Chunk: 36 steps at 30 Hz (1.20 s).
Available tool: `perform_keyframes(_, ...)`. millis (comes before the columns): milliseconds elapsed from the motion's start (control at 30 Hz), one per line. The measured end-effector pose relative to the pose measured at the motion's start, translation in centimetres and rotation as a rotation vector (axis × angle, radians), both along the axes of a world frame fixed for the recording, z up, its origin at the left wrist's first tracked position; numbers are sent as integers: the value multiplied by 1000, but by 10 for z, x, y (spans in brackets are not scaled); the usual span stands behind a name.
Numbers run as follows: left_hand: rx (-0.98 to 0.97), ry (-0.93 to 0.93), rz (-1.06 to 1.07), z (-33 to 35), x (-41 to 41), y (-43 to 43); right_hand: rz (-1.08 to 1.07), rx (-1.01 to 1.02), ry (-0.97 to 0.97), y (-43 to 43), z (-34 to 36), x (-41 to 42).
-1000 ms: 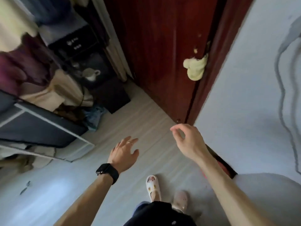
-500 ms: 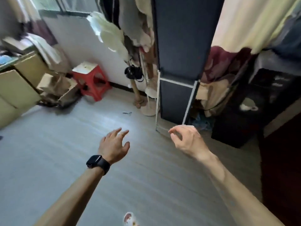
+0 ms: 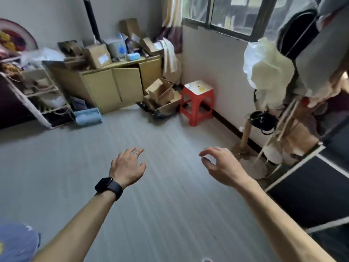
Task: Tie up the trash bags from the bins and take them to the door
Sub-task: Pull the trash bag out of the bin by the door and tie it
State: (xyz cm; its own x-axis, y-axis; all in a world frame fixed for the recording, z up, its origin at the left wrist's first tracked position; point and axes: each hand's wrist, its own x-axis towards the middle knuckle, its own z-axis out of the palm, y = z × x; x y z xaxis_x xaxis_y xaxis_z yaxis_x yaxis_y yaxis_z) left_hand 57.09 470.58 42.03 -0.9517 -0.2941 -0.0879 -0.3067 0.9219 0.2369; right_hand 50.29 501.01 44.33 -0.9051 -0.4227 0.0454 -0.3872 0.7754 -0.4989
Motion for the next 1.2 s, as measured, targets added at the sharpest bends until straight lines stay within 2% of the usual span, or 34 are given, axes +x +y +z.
perform_keyframes(267,-79,88,277,10,-75,-164,332,108,202,-186,14,-178)
perform_keyframes(467,-114,136,572,36,-83,-285,606,86,235,-362,25,-274)
perform_keyframes(633,-148,118,746,45,-64,-377,773,31,208,-505,33,-296)
perform_keyframes(800,-175,60,867,28,-56,-512,903,24,199,-661,23,-307)
perform_keyframes(1200,-172,17,933,28,-106,-825,1048,15,169,-1015,17,-342)
